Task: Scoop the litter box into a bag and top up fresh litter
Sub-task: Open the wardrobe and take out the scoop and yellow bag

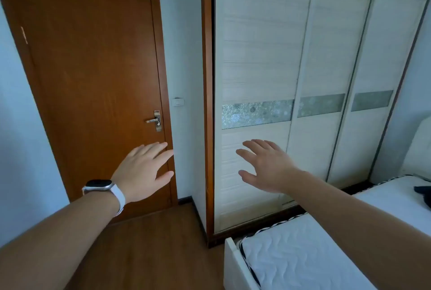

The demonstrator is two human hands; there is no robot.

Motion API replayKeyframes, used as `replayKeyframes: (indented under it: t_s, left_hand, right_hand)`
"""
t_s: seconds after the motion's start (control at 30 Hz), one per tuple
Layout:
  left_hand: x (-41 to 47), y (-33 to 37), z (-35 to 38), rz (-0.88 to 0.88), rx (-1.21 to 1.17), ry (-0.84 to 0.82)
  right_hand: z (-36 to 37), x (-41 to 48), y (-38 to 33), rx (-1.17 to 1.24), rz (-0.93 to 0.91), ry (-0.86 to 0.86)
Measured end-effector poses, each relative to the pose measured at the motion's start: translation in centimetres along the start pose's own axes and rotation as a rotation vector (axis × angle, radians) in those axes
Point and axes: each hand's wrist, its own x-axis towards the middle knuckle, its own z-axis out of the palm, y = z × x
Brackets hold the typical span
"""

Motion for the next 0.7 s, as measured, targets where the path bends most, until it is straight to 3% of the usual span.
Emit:
replayKeyframes:
  t_s: [0.37, 0.7]
  left_hand:
    - [10.1, -11.4, 10.7, 0.090, -0.046, 0.057]
    - [19.3, -19.6, 16.0, 0.134, -0.136, 0.060]
  right_hand:
    - [7.3, 13.9, -2.2, 0.001, 0.092, -0.070]
    - [8.8, 24.0, -3.4, -0.010, 0.178, -0.080]
